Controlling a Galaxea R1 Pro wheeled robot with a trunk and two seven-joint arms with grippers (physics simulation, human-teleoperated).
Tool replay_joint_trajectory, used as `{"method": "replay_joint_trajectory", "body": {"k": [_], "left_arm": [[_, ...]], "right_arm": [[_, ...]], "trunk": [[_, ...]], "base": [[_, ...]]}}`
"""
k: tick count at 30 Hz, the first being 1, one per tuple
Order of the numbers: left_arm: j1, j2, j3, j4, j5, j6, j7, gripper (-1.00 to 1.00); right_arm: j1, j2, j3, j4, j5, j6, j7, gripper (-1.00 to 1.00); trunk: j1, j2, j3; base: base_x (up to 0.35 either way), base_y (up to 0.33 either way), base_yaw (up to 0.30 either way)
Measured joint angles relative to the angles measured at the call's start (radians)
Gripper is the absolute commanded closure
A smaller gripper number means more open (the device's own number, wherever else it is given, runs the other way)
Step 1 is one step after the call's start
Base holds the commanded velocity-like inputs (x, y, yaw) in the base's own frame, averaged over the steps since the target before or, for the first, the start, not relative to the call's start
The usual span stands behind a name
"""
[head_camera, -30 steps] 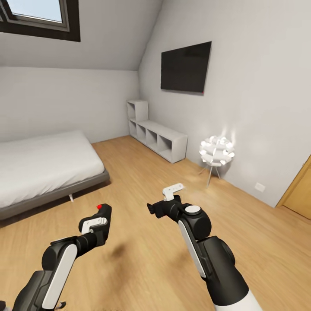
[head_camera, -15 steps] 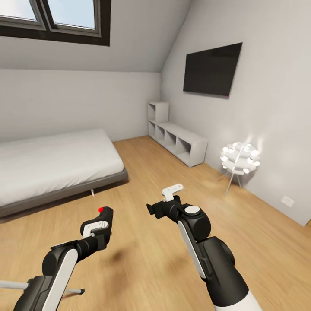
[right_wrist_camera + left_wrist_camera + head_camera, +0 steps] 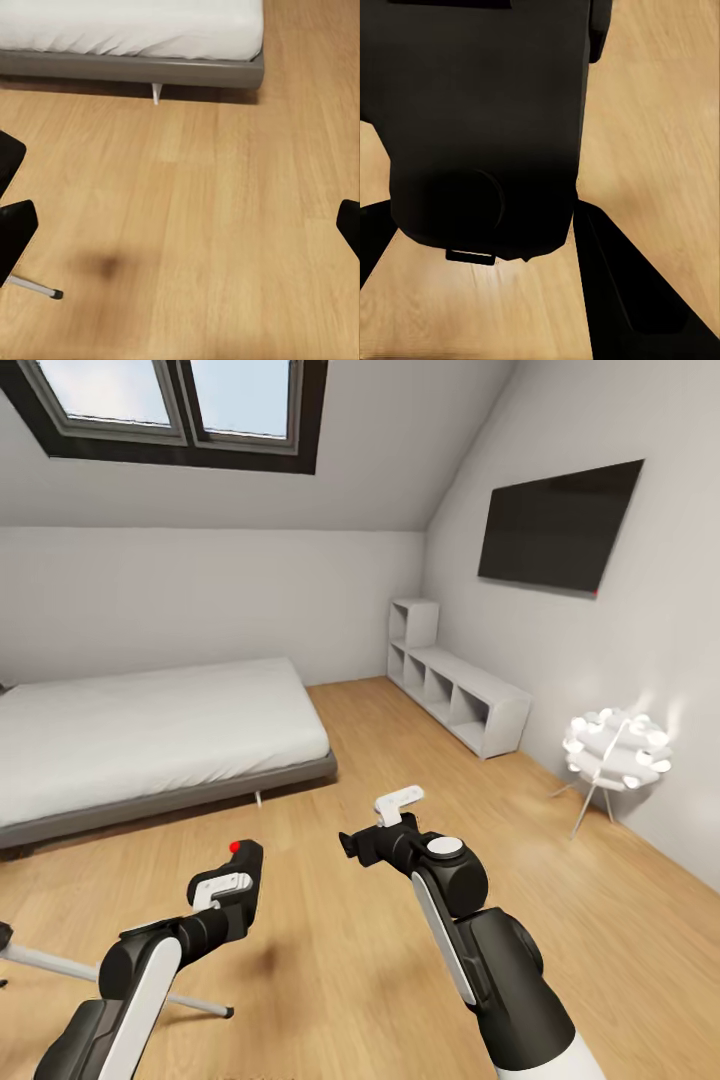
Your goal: Attach the digital camera to the camera tripod in the bedroom.
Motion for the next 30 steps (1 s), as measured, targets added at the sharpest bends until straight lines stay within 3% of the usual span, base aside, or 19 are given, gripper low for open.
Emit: {"method": "replay_joint_trajectory", "body": {"k": [5, 14, 30], "left_arm": [[0.000, -0.004, -0.009, 0.000, 0.001, 0.001, -0.001, 1.00], [0.033, -0.042, -0.024, -0.002, 0.002, -0.002, -0.003, 1.00], [0.064, -0.047, -0.096, -0.001, 0.001, -0.011, -0.003, 1.00]], "right_arm": [[0.000, 0.000, 0.000, 0.000, 0.000, 0.000, 0.000, -1.00], [-0.003, 0.000, -0.006, 0.000, 0.000, 0.000, 0.000, -1.00], [-0.004, 0.000, -0.007, 0.000, 0.000, 0.000, 0.000, -1.00]], "trunk": [[-0.019, 0.035, 0.016], [-0.054, 0.098, 0.044], [-0.115, 0.210, 0.094]], "base": [[0.000, 0.000, 0.296], [0.000, 0.000, 0.295], [0.000, 0.000, 0.295]]}}
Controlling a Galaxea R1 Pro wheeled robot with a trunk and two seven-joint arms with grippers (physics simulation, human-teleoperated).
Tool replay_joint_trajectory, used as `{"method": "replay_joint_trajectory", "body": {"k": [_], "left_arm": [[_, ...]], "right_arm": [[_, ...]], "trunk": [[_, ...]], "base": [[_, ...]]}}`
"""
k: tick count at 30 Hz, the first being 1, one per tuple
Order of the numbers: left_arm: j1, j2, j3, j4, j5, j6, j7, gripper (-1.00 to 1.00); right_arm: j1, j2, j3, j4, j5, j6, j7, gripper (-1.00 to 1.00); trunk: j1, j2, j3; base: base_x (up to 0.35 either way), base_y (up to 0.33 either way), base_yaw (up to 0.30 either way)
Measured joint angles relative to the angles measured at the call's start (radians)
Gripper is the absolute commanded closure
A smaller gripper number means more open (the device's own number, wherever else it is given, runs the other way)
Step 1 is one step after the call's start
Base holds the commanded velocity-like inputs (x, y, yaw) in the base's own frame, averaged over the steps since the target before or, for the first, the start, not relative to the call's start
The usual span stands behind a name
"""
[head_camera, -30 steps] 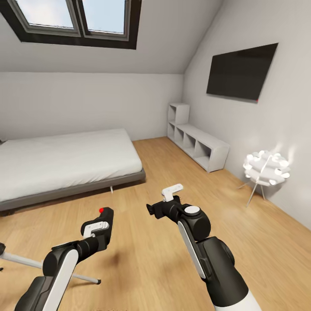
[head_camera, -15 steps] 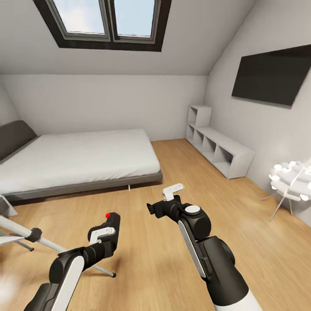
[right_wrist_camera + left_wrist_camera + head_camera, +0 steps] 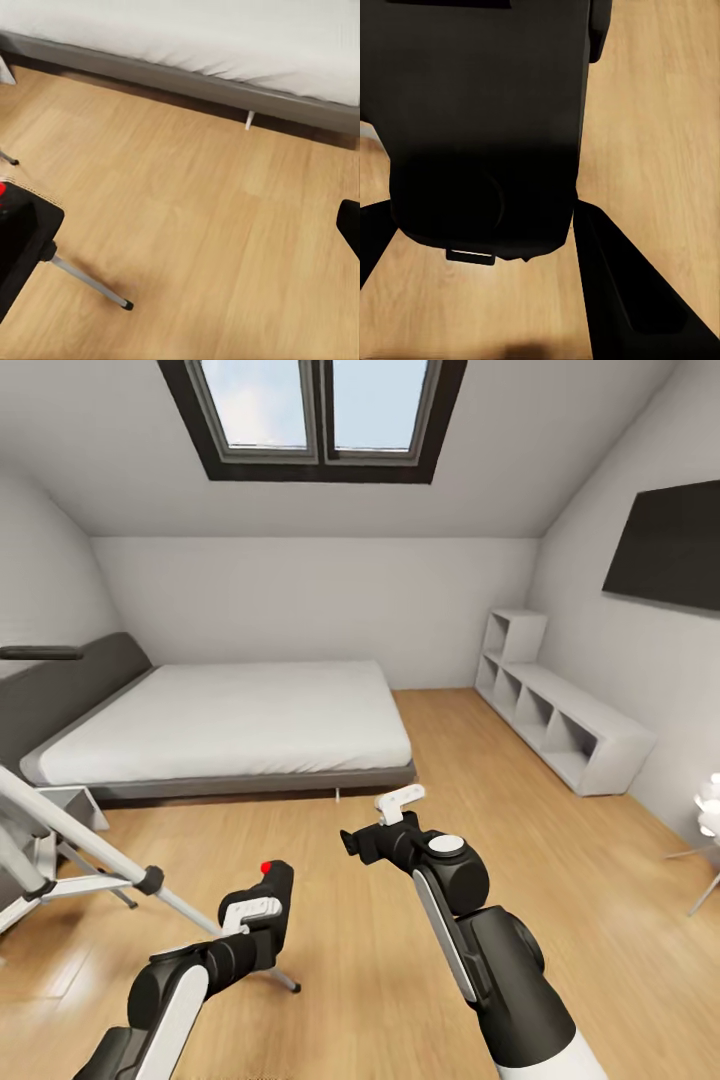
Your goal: Attach the digital camera to the camera tripod in the bedroom.
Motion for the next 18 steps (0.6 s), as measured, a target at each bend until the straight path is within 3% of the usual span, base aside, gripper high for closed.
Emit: {"method": "replay_joint_trajectory", "body": {"k": [6, 18], "left_arm": [[0.007, 0.000, -0.041, 0.004, 0.000, 0.001, 0.001, 1.00], [0.098, 0.000, -0.095, 0.013, -0.001, -0.002, 0.003, 1.00]], "right_arm": [[0.000, 0.000, 0.000, 0.000, 0.000, 0.000, 0.000, -1.00], [0.000, 0.000, 0.000, 0.000, 0.000, 0.000, 0.000, -1.00]], "trunk": [[-0.023, 0.042, 0.019], [-0.069, 0.126, 0.056]], "base": [[0.000, 0.000, 0.295], [0.000, 0.000, 0.295]]}}
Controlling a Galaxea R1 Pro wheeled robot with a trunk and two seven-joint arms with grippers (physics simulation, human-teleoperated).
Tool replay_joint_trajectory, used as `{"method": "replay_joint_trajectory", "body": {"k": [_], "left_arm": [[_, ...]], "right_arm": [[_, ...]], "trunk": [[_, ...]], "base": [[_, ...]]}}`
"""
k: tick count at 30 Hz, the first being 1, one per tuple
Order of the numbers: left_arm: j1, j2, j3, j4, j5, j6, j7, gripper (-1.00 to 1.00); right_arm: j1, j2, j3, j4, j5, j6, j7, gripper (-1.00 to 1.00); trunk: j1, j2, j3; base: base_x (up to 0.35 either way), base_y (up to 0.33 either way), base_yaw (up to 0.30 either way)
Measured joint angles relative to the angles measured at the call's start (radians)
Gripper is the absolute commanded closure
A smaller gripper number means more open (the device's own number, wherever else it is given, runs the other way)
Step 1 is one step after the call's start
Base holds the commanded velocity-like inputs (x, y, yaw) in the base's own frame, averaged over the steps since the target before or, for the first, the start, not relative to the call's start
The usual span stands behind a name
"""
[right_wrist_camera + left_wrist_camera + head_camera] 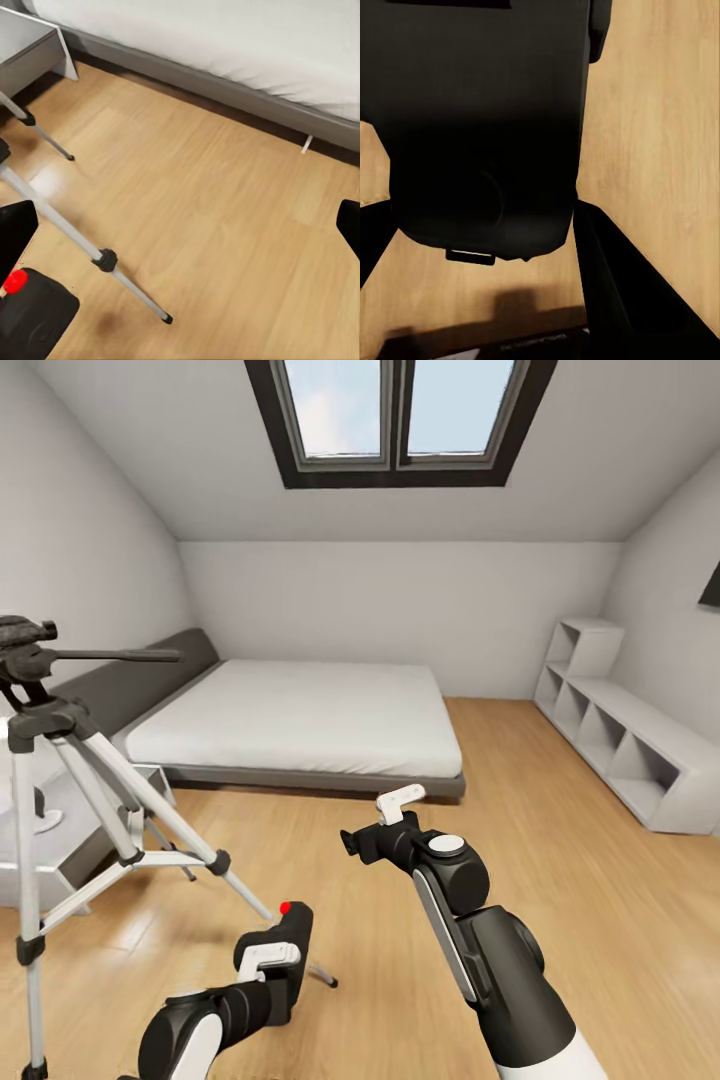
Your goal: Attach the digital camera to the camera tripod in the bedroom.
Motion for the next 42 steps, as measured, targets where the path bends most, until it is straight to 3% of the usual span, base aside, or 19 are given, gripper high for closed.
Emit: {"method": "replay_joint_trajectory", "body": {"k": [10, 13, 38, 42], "left_arm": [[0.045, 0.012, 0.000, 0.009, -0.010, 0.000, 0.012, 1.00], [0.051, 0.013, 0.027, 0.021, -0.018, 0.000, 0.015, 1.00], [0.053, 0.010, 0.041, 0.040, -0.009, -0.020, 0.012, 1.00], [0.053, 0.013, 0.042, 0.037, -0.007, -0.021, 0.010, 1.00]], "right_arm": [[0.000, 0.000, 0.000, 0.000, 0.000, 0.000, 0.000, -1.00], [0.000, 0.000, 0.000, 0.000, 0.000, 0.000, 0.000, -1.00], [-0.001, 0.000, 0.000, 0.000, -0.003, 0.023, 0.001, -1.00], [-0.002, 0.000, -0.002, 0.000, -0.023, 0.039, 0.036, -1.00]], "trunk": [[-0.038, 0.070, 0.031], [-0.050, 0.091, 0.041], [-0.146, 0.266, 0.119], [-0.161, 0.294, 0.132]], "base": [[0.000, 0.000, 0.295], [0.000, 0.000, 0.295], [0.000, 0.000, 0.295], [0.000, 0.000, 0.295]]}}
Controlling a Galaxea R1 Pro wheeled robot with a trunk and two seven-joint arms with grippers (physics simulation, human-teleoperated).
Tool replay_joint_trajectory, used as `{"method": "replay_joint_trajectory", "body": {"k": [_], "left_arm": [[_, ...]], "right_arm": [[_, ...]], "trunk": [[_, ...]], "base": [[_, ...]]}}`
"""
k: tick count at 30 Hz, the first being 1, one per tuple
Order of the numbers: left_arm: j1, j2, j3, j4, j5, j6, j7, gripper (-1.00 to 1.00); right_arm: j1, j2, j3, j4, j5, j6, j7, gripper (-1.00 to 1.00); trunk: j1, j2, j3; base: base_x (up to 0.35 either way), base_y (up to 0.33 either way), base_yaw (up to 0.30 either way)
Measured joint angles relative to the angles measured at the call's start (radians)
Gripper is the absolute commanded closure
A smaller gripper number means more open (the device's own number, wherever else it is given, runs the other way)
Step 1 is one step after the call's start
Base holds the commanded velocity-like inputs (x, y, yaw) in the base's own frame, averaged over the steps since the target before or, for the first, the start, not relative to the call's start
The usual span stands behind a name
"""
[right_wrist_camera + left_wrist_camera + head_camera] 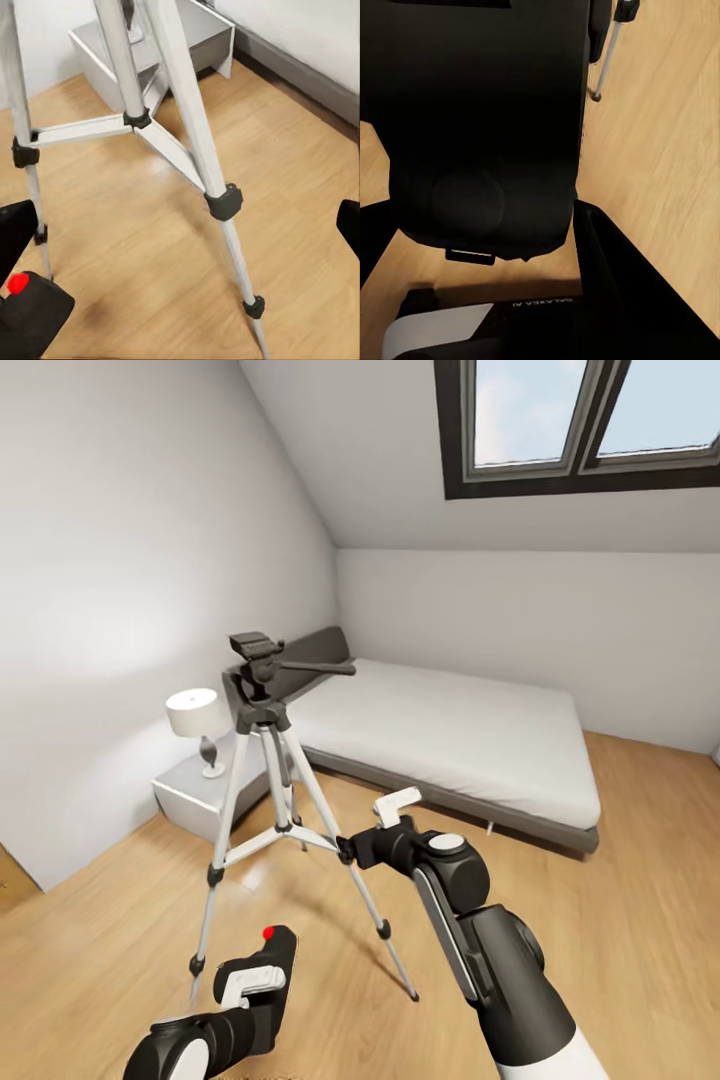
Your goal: Attach the digital camera to the camera tripod in the bedroom.
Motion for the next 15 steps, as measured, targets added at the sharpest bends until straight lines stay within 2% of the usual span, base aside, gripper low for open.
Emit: {"method": "replay_joint_trajectory", "body": {"k": [2, 3, 4, 6, 7, 9, 12, 15], "left_arm": [[0.000, 0.001, 0.001, -0.004, 0.001, 0.000, -0.001, 1.00], [0.001, 0.002, 0.003, -0.010, 0.000, 0.000, -0.001, 1.00], [0.002, 0.003, 0.007, -0.015, 0.000, 0.000, -0.002, 1.00], [0.004, 0.003, 0.013, -0.021, -0.001, 0.000, -0.002, 1.00], [0.006, 0.003, 0.023, -0.025, -0.002, 0.001, -0.002, 1.00], [0.011, 0.004, 0.063, -0.035, -0.003, 0.003, -0.005, 1.00], [0.013, 0.005, 0.108, -0.039, -0.002, 0.003, -0.009, 1.00], [0.015, 0.005, 0.150, -0.041, -0.003, 0.000, -0.010, 1.00]], "right_arm": [[-0.002, 0.000, -0.002, 0.000, -0.015, 0.005, 0.049, -1.00], [-0.004, 0.000, -0.004, 0.000, -0.026, 0.008, 0.110, -1.00], [-0.005, -0.004, -0.005, 0.000, -0.028, 0.009, 0.141, -1.00], [-0.005, -0.012, -0.006, 0.000, -0.030, 0.009, 0.169, -1.00], [-0.006, -0.021, -0.006, 0.000, -0.032, 0.010, 0.193, -1.00], [-0.007, -0.059, -0.008, 0.000, -0.037, 0.010, 0.241, -1.00], [-0.006, -0.097, -0.017, 0.000, -0.041, 0.011, 0.267, -1.00], [-0.004, -0.130, -0.044, 0.000, -0.043, 0.011, 0.284, -1.00]], "trunk": [[-0.008, 0.014, 0.006], [-0.012, 0.021, 0.009], [-0.015, 0.028, 0.013], [-0.023, 0.042, 0.019], [-0.027, 0.049, 0.022], [-0.035, 0.063, 0.028], [-0.046, 0.084, 0.038], [-0.058, 0.105, 0.047]], "base": [[0.000, 0.000, 0.295], [0.000, 0.000, 0.295], [0.000, 0.000, 0.295], [0.000, 0.000, 0.295], [0.000, 0.000, 0.295], [0.000, 0.000, 0.295], [0.000, 0.000, 0.295], [0.000, 0.000, 0.295]]}}
